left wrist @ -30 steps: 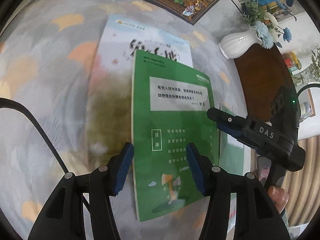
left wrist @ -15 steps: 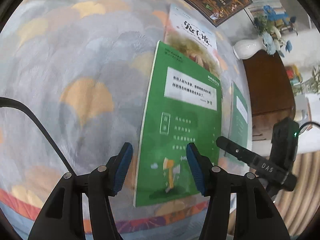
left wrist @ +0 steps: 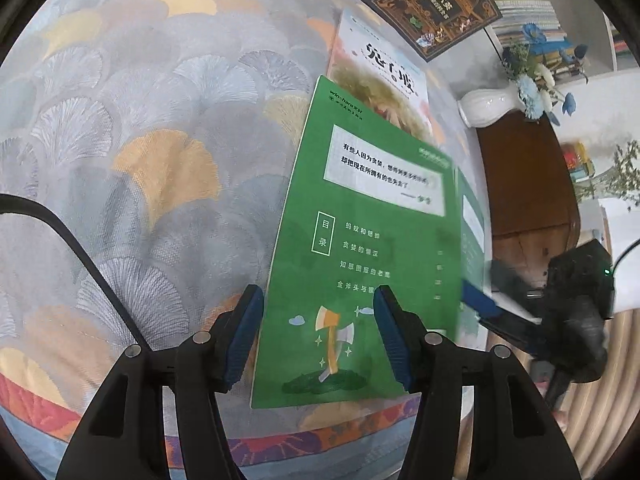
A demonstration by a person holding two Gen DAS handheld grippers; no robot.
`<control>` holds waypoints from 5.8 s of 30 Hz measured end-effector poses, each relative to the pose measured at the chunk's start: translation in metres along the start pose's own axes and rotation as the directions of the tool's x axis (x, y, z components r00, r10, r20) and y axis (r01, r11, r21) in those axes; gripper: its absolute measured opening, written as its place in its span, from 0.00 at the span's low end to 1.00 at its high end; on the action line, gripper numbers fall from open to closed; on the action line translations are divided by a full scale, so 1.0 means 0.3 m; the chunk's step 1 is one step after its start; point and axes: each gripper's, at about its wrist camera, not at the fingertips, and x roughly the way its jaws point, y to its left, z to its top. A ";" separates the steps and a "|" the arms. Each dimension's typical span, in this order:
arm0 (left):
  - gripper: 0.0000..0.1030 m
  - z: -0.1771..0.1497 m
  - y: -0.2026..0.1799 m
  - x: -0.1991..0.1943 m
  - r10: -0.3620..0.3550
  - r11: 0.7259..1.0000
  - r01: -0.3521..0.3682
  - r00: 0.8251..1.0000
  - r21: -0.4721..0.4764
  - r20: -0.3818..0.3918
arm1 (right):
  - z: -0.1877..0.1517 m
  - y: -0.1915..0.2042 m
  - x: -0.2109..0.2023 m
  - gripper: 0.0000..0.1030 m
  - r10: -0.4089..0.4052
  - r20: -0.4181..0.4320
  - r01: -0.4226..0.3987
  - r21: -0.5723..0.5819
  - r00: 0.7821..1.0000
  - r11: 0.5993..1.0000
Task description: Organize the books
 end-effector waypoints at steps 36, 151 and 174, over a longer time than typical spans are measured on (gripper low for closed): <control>0.53 0.134 0.404 -0.338 0.167 0.983 -0.170 0.985 0.074 0.041 | -0.193 0.473 0.569 0.29 -0.381 -0.058 0.358 -0.235 0.923 0.904; 0.27 0.908 0.683 -0.620 -0.063 0.998 0.069 0.951 -0.010 0.304 | 0.564 1.055 1.068 0.29 -0.122 0.029 0.125 -0.318 0.992 0.940; 0.29 0.457 0.331 -0.508 -0.066 0.987 0.049 0.992 0.156 0.108 | 0.087 0.439 0.498 0.53 -0.049 0.058 0.040 0.137 0.997 0.990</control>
